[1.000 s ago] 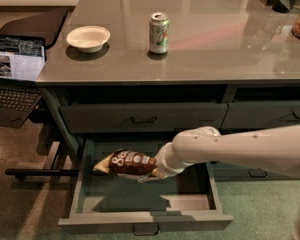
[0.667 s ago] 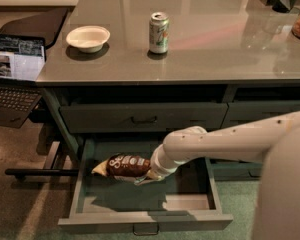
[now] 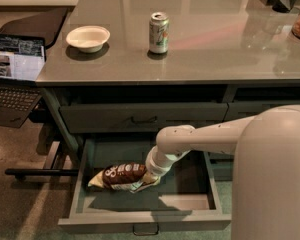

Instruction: Place brown chip bag into middle drawer

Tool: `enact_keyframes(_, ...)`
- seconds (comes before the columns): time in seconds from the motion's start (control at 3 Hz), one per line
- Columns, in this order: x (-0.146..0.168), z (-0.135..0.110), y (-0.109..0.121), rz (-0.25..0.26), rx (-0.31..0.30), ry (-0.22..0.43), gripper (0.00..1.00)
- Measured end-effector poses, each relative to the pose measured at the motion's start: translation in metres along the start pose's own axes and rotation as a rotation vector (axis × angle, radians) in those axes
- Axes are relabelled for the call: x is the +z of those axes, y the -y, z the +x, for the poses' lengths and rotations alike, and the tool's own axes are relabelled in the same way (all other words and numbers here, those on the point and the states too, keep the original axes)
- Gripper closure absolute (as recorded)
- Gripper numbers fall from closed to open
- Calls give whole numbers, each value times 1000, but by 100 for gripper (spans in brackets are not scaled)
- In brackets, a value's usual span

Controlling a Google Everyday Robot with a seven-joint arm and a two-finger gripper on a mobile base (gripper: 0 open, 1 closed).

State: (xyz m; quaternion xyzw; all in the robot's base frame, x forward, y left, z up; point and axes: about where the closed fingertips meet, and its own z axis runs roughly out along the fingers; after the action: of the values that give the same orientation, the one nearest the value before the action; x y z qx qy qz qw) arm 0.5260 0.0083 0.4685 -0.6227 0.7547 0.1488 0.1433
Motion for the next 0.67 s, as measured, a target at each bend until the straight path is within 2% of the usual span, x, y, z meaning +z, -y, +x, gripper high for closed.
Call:
enact_keyframes(0.33,13,1,-3,-55,-35,-11,58)
enact_keyframes(0.67,23,2,-7,-84,-55,-13,35)
